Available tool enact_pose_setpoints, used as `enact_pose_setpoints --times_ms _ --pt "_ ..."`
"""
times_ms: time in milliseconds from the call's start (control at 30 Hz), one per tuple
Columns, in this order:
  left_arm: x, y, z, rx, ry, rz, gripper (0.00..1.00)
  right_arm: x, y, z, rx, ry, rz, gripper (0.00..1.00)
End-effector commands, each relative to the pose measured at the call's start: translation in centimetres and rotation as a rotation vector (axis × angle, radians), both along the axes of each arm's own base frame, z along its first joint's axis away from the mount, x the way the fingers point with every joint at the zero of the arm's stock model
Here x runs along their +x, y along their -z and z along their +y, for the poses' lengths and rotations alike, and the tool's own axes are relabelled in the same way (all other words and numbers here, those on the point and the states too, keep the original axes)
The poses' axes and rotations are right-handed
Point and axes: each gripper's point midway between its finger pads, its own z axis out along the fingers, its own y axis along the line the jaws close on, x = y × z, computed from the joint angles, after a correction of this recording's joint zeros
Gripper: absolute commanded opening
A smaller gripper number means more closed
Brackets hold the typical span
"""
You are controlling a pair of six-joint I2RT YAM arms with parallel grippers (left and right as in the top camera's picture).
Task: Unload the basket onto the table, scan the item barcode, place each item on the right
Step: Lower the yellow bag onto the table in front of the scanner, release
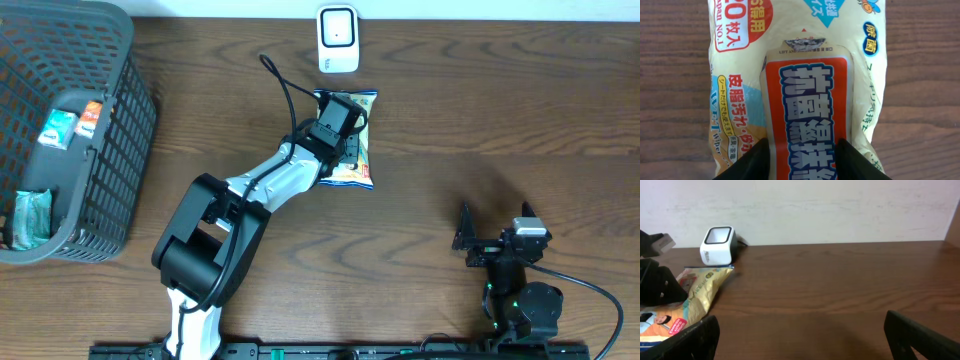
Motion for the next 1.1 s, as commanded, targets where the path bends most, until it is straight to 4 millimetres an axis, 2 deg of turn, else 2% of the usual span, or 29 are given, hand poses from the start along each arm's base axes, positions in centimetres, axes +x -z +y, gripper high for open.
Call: enact_pose_setpoints --times_ms 0,133,200,267,333,433,500,633,733,867,1067 --pt "0.8 -3.9 -0.1 0.005 0.055 -0.088 0.43 0.0 0.1 -0.1 0.007 0.007 0.0 0.99" --pt "1.1 -9.5 -0.2 -0.058 0.052 -0.19 0.44 0.0 0.1 -0.1 0.007 0.007 -0.001 0.99" --pt "1.4 -11.1 -0.4 -0.081 0.05 -0.23 0.46 0.0 0.1 -0.1 0.007 0.007 0.0 0.99" --pt "1.6 -11.6 -0.6 -0.093 0.05 -0.249 0.47 0.0 0.1 -0.1 0.007 0.007 0.0 0.99" --pt "1.8 -11.2 -0.7 -0.093 0.05 -0.248 0.47 0.0 0.1 -0.1 0.007 0.007 0.0 0.99" --pt "1.8 -9.4 -0.7 -0.074 0.05 -0.217 0.46 0.0 0.1 -0.1 0.007 0.007 0.0 0.99" --pt "1.8 -7.8 -0.7 -0.057 0.051 -0.189 0.47 0.0 0.1 -0.1 0.007 0.007 0.0 0.99" --pt "1.3 -2.7 -0.7 -0.002 0.06 -0.097 0.5 0.0 0.1 -0.1 0.007 0.007 0.0 0.99" --pt "1.0 -1.0 -0.6 0.022 0.07 -0.069 0.5 0.0 0.1 -0.1 0.007 0.007 -0.001 0.99" --pt "1.2 -1.6 -0.8 0.034 0.098 -0.093 0.5 0.0 0.1 -0.1 0.007 0.007 0.0 0.99" --pt "0.7 -6.6 -0.6 0.0 0.098 -0.149 0.5 0.0 0.1 -0.1 0.007 0.007 0.0 0.99"
